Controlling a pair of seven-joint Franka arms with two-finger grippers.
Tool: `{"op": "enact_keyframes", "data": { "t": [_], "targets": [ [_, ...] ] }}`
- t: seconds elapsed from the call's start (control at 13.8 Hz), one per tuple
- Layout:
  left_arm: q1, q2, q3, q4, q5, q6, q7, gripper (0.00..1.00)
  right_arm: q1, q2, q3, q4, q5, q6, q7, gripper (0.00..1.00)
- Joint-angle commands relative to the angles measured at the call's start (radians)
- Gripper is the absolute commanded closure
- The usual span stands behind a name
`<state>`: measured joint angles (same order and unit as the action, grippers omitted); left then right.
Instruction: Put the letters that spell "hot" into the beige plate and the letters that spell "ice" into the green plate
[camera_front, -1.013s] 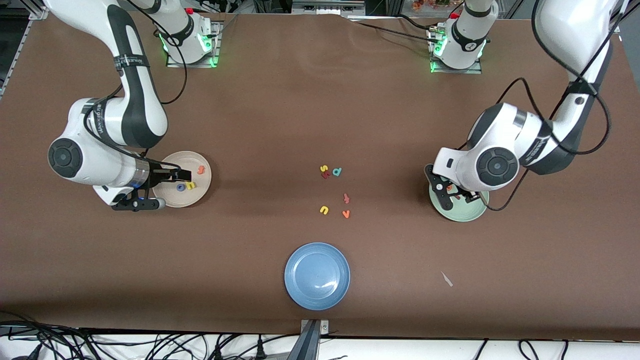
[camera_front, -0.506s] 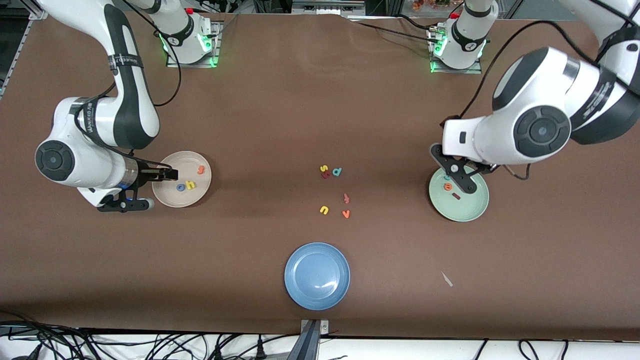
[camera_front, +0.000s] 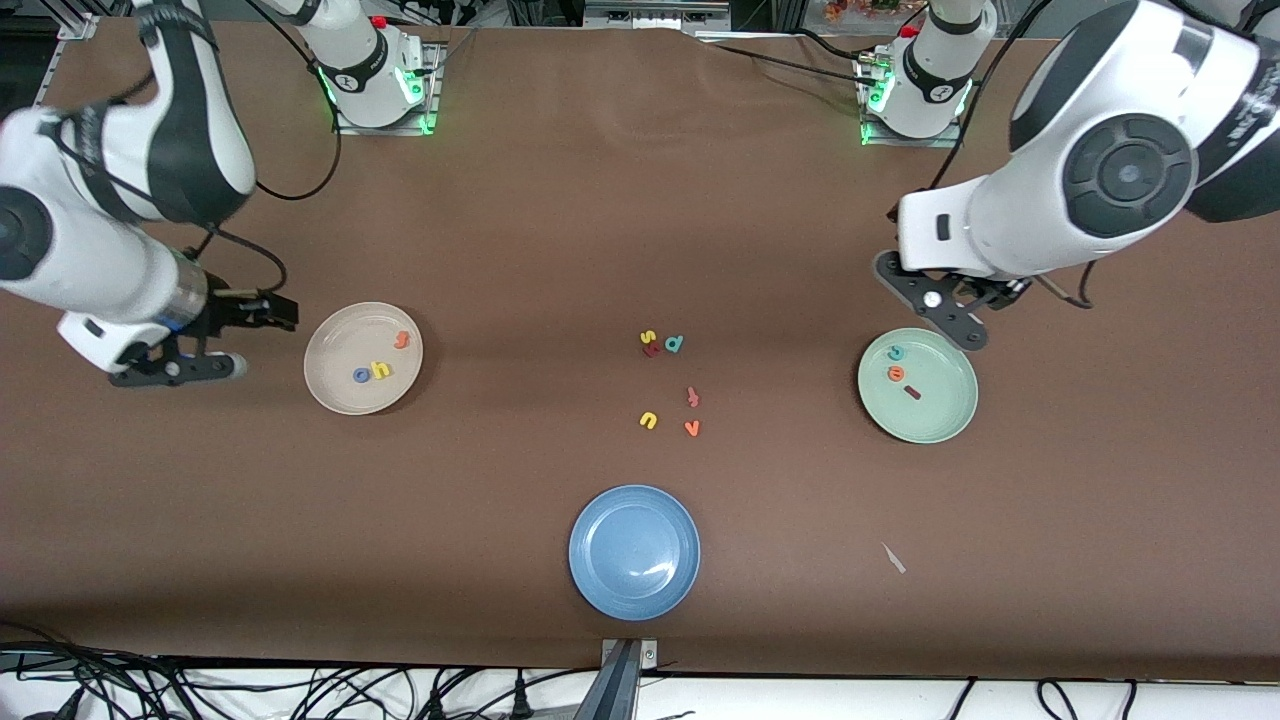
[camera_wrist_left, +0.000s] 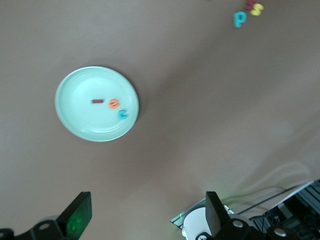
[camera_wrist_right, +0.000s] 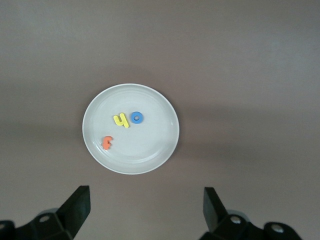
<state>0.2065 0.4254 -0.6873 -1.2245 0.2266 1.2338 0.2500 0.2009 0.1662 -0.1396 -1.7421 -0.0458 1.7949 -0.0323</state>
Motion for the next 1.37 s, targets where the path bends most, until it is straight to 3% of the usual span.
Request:
{"op": "enact_keyframes", "data": {
  "t": [0.0,0.22,0.43,0.58,0.72,0.87,1.01,1.3],
  "targets": [
    [-0.051,-0.049,0.142,-0.012,-0.036,0.096,0.003,0.00,-0.049,-0.144,0.026,-0.050,-0.022,-0.052,0.012,0.00],
    [-0.221,-0.177,0.421,-0.114,-0.099,0.306,-0.008,0.00,-0.069,-0.188,0.034,0.018,-0.063,-0.199,0.009,0.00],
    [-0.265,-0.264,0.592,-0.234,-0.312,0.335,-0.046,0.00,-0.090,-0.228,0.046,0.039,-0.059,-0.265,0.009,0.00],
    [-0.263,-0.376,0.608,-0.355,-0.306,0.384,-0.147,0.00,-0.092,-0.217,0.046,0.097,-0.036,-0.337,0.009,0.00],
    [-0.263,-0.456,0.605,-0.383,-0.255,0.377,-0.260,0.00,-0.092,-0.195,0.046,0.122,-0.014,-0.364,0.009,0.00],
    [-0.263,-0.464,0.600,-0.392,-0.247,0.381,-0.261,0.00,-0.095,-0.191,0.046,0.119,0.032,-0.367,0.015,0.00],
    [-0.259,-0.464,0.600,-0.476,-0.254,0.467,-0.253,0.00,-0.130,-0.189,0.046,0.109,0.095,-0.359,0.015,0.00],
    [-0.237,-0.474,0.597,-0.483,-0.242,0.475,-0.225,0.00,-0.118,-0.172,0.048,0.105,0.086,-0.342,0.023,0.00]
  ]
}}
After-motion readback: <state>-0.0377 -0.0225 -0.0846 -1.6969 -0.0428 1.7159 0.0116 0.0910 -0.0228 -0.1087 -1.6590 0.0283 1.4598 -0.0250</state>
